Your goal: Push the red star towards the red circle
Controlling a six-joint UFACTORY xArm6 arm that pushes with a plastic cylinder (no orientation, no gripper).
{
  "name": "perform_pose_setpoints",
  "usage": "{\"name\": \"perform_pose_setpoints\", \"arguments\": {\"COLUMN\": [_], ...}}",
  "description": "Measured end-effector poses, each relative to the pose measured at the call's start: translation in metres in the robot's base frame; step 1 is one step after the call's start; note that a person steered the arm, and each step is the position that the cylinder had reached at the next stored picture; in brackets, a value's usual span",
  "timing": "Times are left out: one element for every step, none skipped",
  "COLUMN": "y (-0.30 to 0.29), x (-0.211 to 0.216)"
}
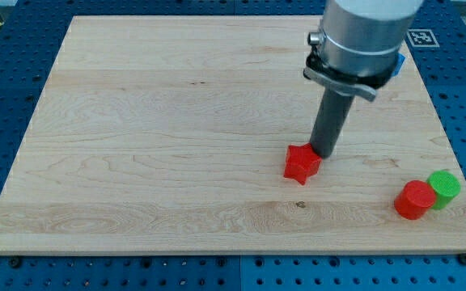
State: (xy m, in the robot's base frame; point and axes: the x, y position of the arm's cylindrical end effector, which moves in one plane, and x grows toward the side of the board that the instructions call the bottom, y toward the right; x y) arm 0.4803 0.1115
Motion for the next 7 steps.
{"name": "perform_pose_setpoints", "arguments": {"y": [-0.019, -0.056, -0.059, -0.056, -0.057, -0.065, -0.064], "x": [-0.034, -0.023, 0.017, 0.051, 0.061, 0.03, 0.007]}}
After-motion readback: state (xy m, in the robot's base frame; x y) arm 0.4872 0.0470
